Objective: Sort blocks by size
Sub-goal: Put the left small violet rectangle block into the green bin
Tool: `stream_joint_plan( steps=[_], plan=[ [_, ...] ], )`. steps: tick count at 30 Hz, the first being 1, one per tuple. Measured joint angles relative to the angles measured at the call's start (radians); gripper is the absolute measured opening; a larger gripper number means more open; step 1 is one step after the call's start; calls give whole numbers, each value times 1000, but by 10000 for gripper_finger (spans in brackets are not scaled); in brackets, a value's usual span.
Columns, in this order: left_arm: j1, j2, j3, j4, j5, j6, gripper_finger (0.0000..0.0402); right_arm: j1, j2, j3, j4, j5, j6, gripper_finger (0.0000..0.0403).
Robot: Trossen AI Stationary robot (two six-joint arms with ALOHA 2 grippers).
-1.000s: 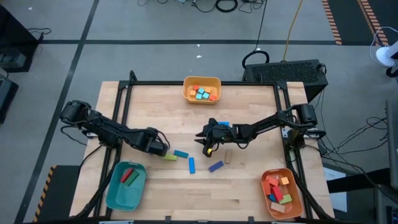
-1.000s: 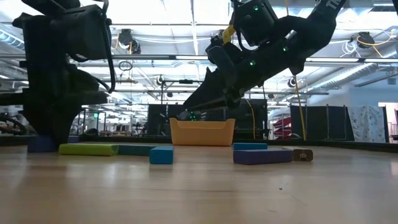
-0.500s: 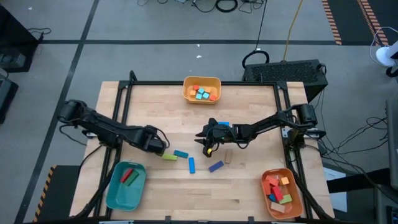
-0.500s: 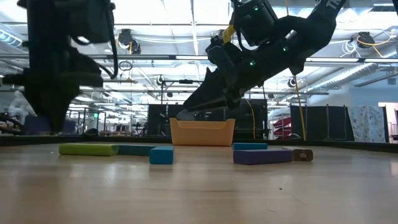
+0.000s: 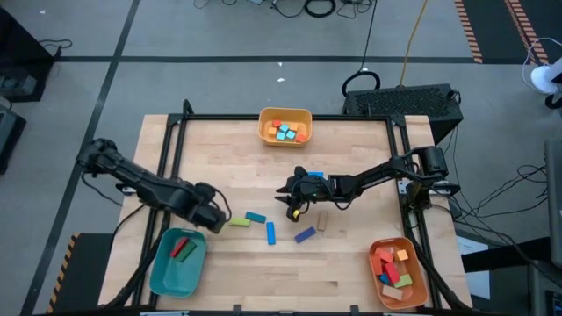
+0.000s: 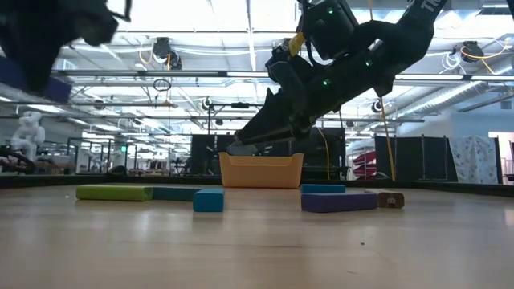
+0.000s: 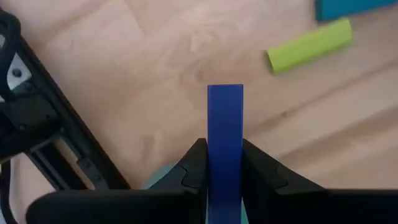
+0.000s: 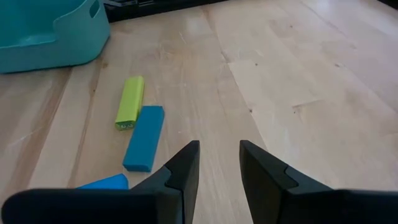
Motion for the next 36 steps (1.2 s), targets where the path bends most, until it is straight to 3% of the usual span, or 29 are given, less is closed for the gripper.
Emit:
stream_joint_plan(
  steps=[8,16,36],
  plan=[
    [-184,0,15,9,76,-129,61,-12,0,0,-6,3,-1,98],
    [-338,5,-35,97,82,-322,61,-12,0,0,-26,3,-29,98],
    [-414,88,-240,365,144,-361,61,-12,0,0,-15,4,-27,107]
  ],
)
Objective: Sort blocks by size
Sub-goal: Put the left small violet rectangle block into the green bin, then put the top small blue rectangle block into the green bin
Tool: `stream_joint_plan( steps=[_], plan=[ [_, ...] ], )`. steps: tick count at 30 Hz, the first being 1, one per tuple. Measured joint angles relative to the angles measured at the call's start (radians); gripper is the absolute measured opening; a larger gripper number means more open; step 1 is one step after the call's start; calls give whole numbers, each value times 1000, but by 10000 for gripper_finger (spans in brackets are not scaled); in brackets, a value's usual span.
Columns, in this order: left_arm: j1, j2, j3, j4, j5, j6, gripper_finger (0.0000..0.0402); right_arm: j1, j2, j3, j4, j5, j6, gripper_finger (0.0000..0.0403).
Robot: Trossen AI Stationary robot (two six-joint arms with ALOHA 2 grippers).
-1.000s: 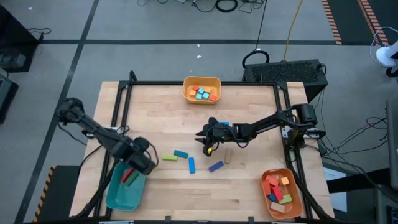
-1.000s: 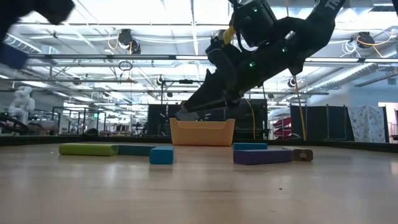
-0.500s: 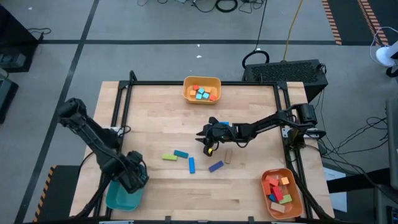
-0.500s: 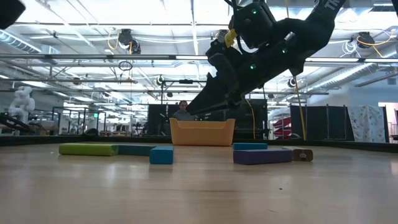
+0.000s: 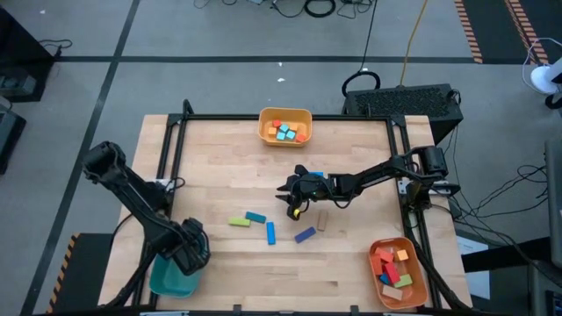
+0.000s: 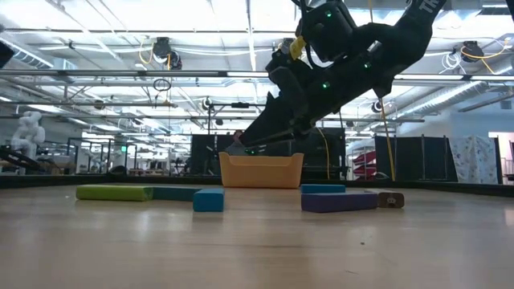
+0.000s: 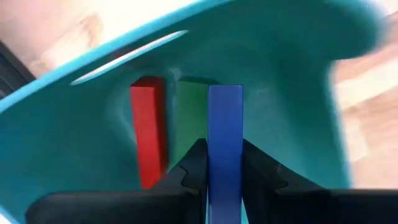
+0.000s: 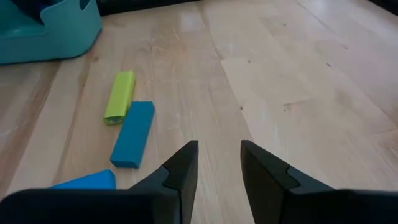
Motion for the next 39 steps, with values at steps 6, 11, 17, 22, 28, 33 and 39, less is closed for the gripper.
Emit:
stream_joint_plan(
  steps=[6,11,17,22,28,33,39],
  plan=[
    [0,0,-64,82,6,0,70,0,0,0,3,0,0,107],
    [0,0,-74,83,6,-2,74,0,0,0,17,0,-14,107],
    [0,0,-74,87,5,-2,129,0,0,0,21,0,-25,107],
    [0,0,-74,86,24,1,191,0,0,0,21,0,-25,107],
    [0,-4,-74,16,175,2,215,0,0,0,21,-1,-25,107],
    [1,-29,-48,-49,173,29,216,12,26,0,55,-5,-29,107],
    [1,-59,10,-109,129,34,217,17,86,31,40,-2,-61,107]
  ],
)
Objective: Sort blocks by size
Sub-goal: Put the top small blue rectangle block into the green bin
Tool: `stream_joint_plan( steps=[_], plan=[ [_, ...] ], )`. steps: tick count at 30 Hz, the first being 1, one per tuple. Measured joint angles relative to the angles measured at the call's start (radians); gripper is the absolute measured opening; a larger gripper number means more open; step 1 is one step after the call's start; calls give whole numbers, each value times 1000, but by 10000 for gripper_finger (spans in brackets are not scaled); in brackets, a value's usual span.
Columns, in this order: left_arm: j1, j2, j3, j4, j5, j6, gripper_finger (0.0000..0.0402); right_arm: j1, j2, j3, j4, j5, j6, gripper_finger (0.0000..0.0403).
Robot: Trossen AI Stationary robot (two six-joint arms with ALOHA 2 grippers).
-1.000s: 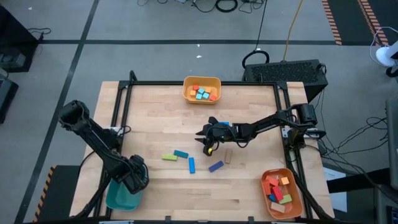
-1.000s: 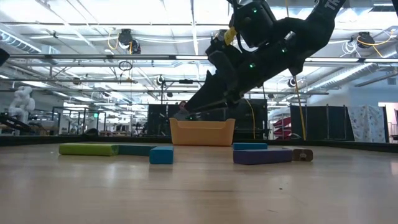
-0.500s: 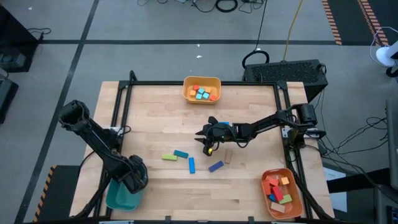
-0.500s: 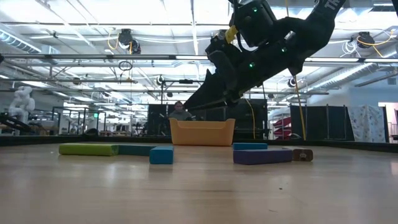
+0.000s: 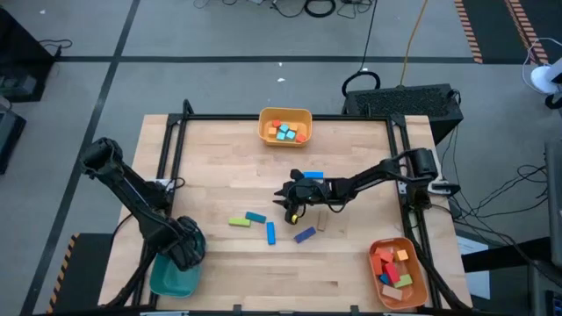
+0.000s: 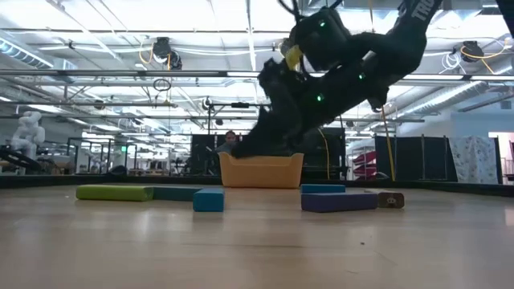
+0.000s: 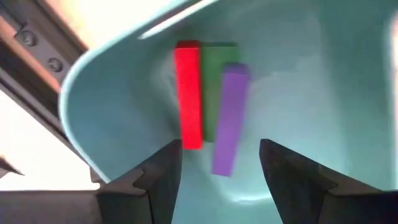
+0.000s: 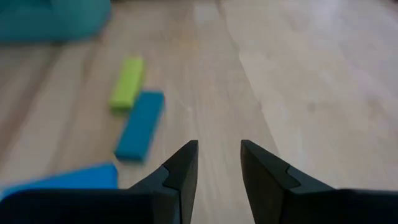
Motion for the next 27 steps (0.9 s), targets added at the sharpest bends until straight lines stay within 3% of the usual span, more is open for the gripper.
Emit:
stream_joint_plan(
  steps=[7,13,20,27],
  plan=[
    [0,-12,47,4,-57,58,217,-29,-10,49,-239,205,-76,107],
    [0,-12,52,7,-62,152,217,-32,-12,50,-296,172,-151,107],
    [1,-11,74,-2,-15,198,217,-55,-63,53,-521,316,-254,107],
    [33,-36,175,-35,23,290,217,-119,-145,53,-672,267,-377,107]
  ],
)
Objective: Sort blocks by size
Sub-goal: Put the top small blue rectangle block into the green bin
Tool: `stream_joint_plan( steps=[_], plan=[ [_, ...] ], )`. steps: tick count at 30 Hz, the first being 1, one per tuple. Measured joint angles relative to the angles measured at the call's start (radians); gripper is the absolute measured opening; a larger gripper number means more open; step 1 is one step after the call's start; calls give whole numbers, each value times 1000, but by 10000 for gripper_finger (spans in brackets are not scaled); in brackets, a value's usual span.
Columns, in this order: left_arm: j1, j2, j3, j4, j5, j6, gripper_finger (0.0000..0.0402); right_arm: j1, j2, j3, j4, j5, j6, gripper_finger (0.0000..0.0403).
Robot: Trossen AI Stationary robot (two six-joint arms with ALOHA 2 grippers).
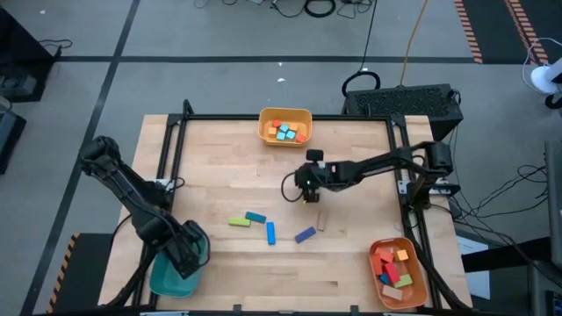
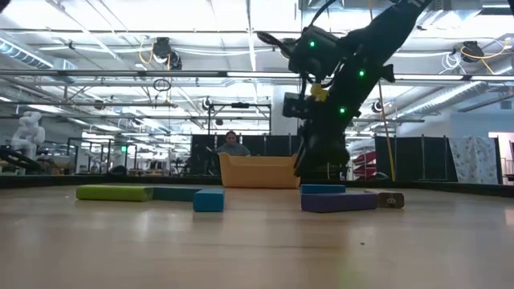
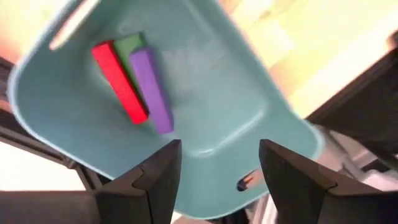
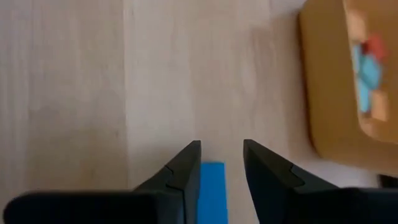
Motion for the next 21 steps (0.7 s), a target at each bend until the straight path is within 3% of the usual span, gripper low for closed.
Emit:
stream_joint_plan(
  steps=[5,9,15,21],
  plan=[
    [26,-14,75,-43,-111,65,217,-78,-16,0,-110,-192,-37,107],
    [50,-13,105,-53,-257,191,217,-132,-16,-1,-168,-220,-44,107],
    [100,-13,108,-51,-444,509,217,-189,-14,1,-192,-269,-44,107],
    [158,-13,108,-51,-666,675,217,-229,-13,-3,-209,-336,-21,107]
  ],
)
